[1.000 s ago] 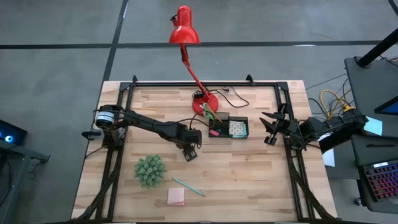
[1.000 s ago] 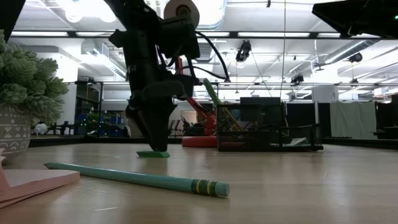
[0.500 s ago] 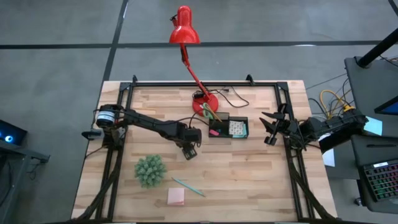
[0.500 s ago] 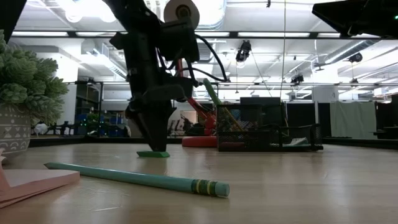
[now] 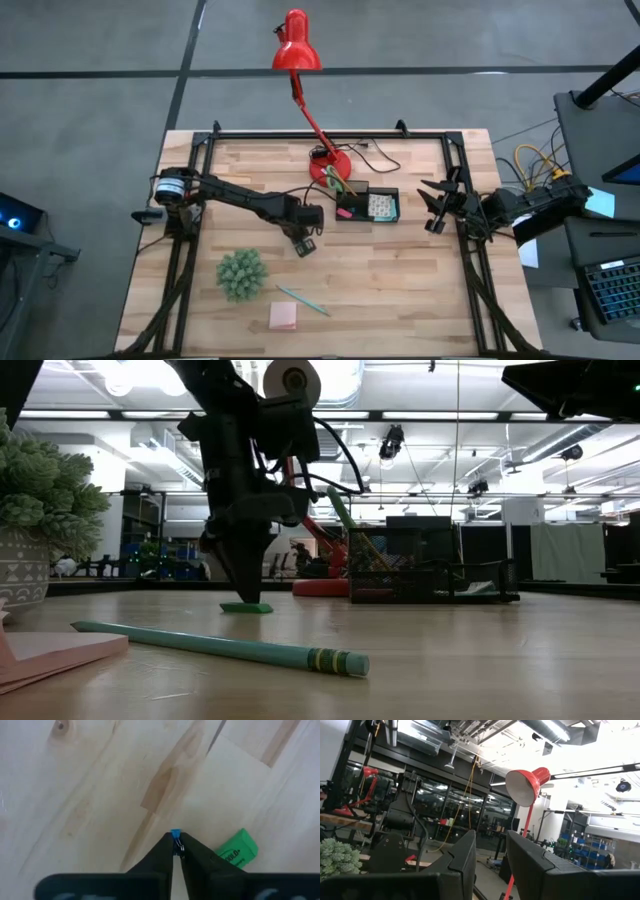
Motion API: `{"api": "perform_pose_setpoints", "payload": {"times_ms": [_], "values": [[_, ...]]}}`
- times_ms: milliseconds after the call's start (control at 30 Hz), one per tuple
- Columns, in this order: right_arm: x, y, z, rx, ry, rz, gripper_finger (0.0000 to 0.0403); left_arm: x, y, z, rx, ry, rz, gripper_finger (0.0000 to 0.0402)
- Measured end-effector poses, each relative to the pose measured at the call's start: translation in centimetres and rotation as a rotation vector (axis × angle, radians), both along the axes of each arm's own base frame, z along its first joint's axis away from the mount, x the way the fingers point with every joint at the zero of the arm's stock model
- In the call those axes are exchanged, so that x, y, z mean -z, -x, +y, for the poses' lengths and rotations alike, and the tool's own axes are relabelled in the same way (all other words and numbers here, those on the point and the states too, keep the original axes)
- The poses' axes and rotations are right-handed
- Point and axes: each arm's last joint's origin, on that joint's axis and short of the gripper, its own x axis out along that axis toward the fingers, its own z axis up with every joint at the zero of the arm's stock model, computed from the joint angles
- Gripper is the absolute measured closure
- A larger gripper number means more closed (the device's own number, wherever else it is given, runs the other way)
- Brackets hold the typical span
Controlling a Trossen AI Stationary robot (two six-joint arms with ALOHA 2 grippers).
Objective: Pick and place office supplies into organizer
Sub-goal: Put the binder clip into the front left compartment of the desk organizer
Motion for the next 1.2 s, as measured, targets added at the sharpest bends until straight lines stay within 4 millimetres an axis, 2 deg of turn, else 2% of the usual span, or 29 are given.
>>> {"api": "perform_pose_setpoints", "payload": {"times_ms": [667, 933, 1200], "values": [[0.0, 0.0, 0.0, 0.0, 0.0, -0.001, 0.0303, -0.2, 0.3, 0.4, 0.013, 0.011, 0.035, 0.0396], [0.0, 0.0, 0.0, 0.0, 0.0, -0.002, 0.0303, -0.8, -0.2, 0.5, 0.036, 0.009, 0.007, 0.0396], [0.0, 0.0, 0.0, 0.0, 0.0, -0.002, 0.0303, -2.3, -1.3, 0.8, 0.115, -0.018, -0.067, 0.0396]]}}
